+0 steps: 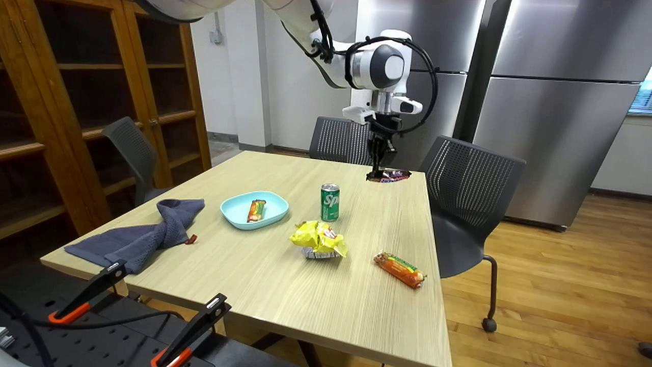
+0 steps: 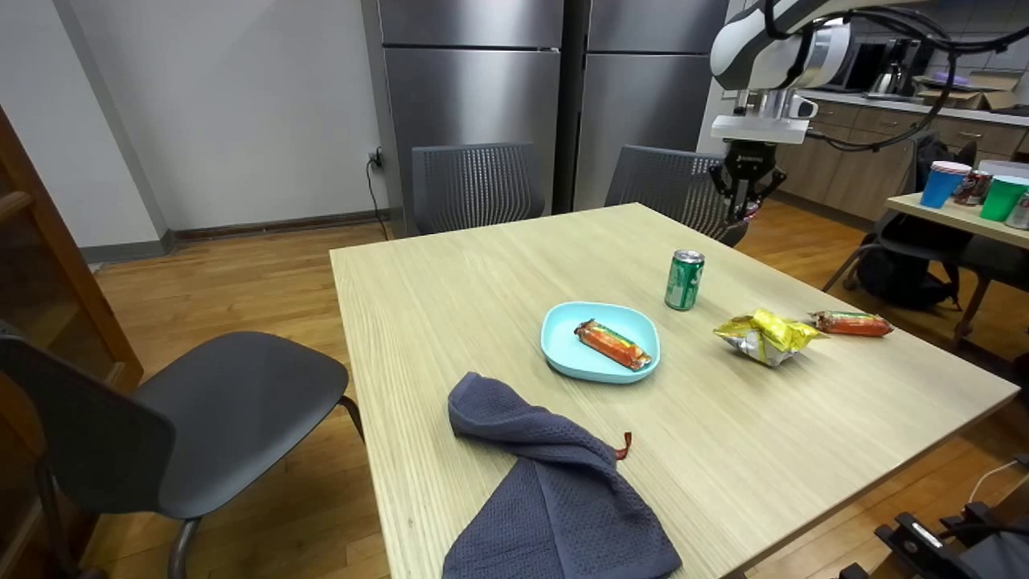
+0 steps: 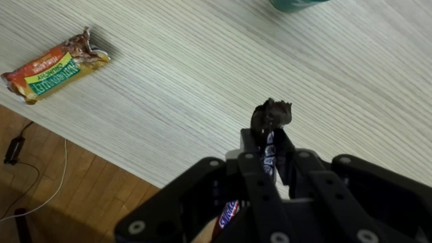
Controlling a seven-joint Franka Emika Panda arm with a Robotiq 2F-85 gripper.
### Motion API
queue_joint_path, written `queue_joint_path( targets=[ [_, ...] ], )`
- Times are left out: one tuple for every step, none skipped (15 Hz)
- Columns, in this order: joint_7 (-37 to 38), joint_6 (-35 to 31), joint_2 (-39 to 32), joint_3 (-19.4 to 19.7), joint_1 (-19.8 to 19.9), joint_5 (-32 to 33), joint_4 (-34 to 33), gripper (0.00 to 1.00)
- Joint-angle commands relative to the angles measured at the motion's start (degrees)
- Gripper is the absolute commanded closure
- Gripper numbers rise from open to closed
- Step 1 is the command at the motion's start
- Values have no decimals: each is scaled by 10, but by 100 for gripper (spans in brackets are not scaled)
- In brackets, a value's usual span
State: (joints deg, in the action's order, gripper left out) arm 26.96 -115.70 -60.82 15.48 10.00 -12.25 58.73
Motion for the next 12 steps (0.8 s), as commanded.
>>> queue_joint_path(
  targets=[
    [-53,-18,80,3,-33,25,97,96],
    [-64,-22,93,3,-42,33,112,96],
    [-79,-34,107,4,-54,43,134,96],
    [-96,-41,121,3,-64,53,153,96],
    [-117,-51,136,0,-74,63,176,96],
    [-124,-60,152,-21,-73,93,196,96],
    [-135,-72,165,-23,-83,109,218,96],
    [-144,-87,178,-29,-91,125,242,96],
    [-149,-100,191,-36,-98,140,263,96],
    [-156,-113,202,-41,-104,152,285,96],
    [-164,-126,213,-47,-110,166,306,96],
    [-172,-132,221,-52,-116,178,322,96]
  ],
)
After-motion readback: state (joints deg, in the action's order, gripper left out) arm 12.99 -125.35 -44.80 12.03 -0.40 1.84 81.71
